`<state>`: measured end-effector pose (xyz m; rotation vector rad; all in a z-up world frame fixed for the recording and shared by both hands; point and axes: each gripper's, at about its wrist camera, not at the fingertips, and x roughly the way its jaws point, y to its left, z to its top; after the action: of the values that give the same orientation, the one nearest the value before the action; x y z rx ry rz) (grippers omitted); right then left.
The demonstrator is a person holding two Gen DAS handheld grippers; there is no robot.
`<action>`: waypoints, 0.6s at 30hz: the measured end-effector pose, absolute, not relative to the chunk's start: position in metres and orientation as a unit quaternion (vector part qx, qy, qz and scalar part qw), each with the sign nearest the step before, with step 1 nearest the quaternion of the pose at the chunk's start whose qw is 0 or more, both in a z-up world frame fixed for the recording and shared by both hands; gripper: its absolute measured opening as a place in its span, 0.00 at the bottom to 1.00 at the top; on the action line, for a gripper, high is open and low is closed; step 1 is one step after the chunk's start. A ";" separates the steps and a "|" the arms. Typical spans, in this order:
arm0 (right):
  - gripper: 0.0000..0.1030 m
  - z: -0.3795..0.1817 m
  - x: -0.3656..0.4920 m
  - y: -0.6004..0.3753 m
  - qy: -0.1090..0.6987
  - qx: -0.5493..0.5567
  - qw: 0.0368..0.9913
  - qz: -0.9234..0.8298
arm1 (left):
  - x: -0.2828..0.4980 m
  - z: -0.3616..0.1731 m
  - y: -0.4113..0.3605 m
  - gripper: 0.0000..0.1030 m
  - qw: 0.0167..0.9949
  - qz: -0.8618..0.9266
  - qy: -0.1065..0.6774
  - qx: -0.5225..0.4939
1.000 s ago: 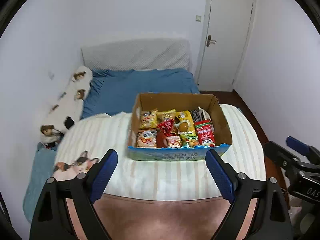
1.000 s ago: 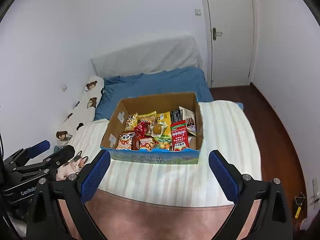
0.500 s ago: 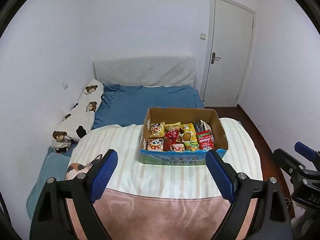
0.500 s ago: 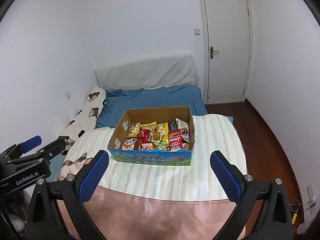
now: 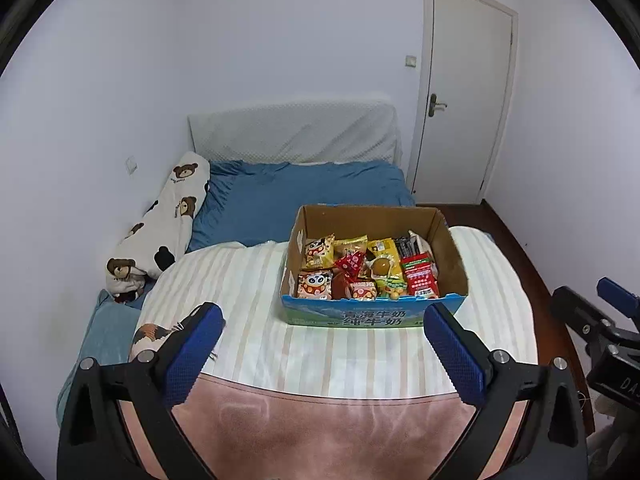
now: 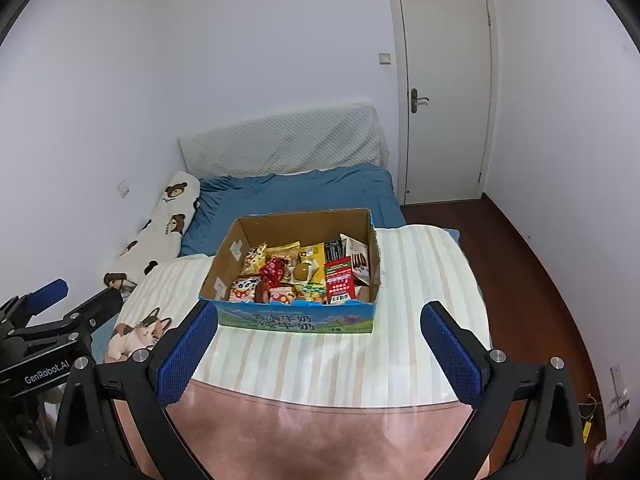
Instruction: Organize snacks
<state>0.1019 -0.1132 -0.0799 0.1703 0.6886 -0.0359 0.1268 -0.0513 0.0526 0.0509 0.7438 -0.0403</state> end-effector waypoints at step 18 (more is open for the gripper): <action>1.00 -0.135 0.204 -0.129 0.406 0.112 0.907 -0.034 | 0.227 -0.001 -0.060 1.00 0.894 -0.017 0.447 0.036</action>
<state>0.2044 -0.1287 -0.1353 0.2306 0.8377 -0.0693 0.2275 -0.0603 -0.0012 0.0745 0.9273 -0.0362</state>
